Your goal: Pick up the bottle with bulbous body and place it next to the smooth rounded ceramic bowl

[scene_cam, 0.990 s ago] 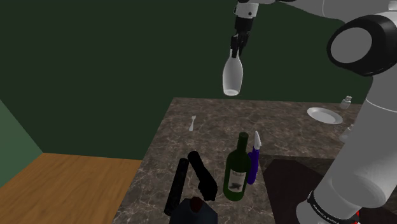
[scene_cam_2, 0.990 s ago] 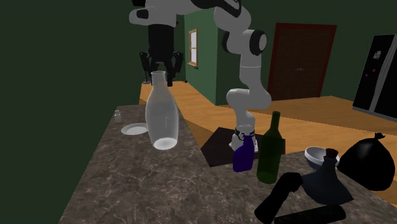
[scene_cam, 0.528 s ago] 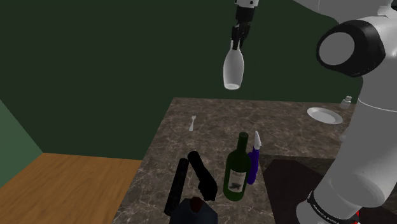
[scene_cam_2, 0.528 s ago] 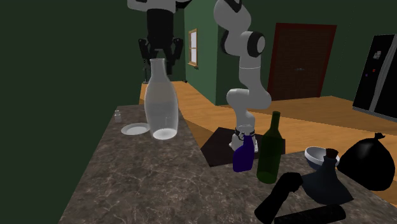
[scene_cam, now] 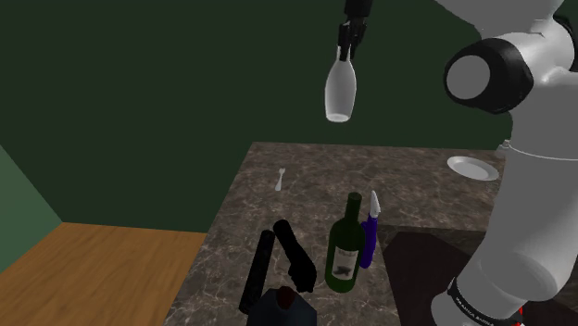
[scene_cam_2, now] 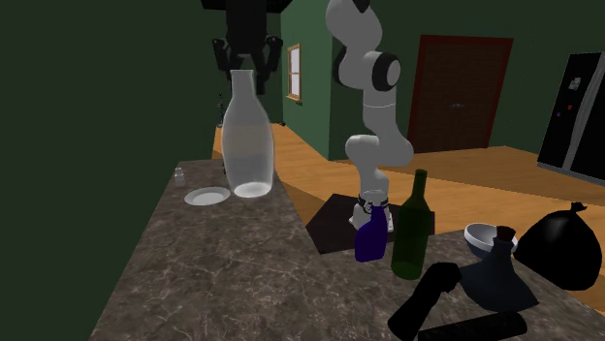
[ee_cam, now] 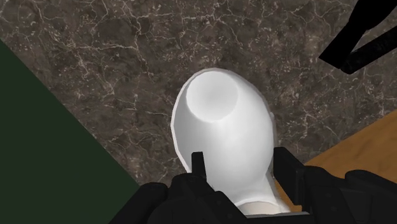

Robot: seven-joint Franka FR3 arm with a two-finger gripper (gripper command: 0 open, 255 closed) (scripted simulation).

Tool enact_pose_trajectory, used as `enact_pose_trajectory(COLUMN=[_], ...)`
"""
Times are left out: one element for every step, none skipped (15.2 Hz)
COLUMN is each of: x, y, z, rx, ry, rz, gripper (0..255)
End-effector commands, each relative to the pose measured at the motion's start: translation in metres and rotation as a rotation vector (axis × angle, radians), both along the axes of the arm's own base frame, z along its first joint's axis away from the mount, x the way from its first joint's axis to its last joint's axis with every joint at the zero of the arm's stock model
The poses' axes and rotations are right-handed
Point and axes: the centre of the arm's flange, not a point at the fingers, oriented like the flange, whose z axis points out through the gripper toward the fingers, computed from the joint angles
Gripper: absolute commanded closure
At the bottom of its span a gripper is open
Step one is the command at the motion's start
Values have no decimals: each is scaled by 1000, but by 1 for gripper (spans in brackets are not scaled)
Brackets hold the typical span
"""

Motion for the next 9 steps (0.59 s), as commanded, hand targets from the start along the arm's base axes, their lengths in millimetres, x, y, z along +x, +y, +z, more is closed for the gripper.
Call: enact_pose_trajectory(x=[-16, -25, -34, -44, -53, -62, -71, -81, -90], y=[13, 22, 32, 41, 50, 60, 69, 79, 88], z=[2, 2, 2, 2, 2, 2, 2, 2, 2], rx=[0, 0, 0, 0, 0, 0, 0, 0, 0], ry=[-1, -1, -1, -1, -1, -1, -1, -1, -1], rz=[0, 0, 0, 0, 0, 0, 0, 0, 0], gripper=[255, 255, 255, 255, 255, 255, 255, 255, 255])
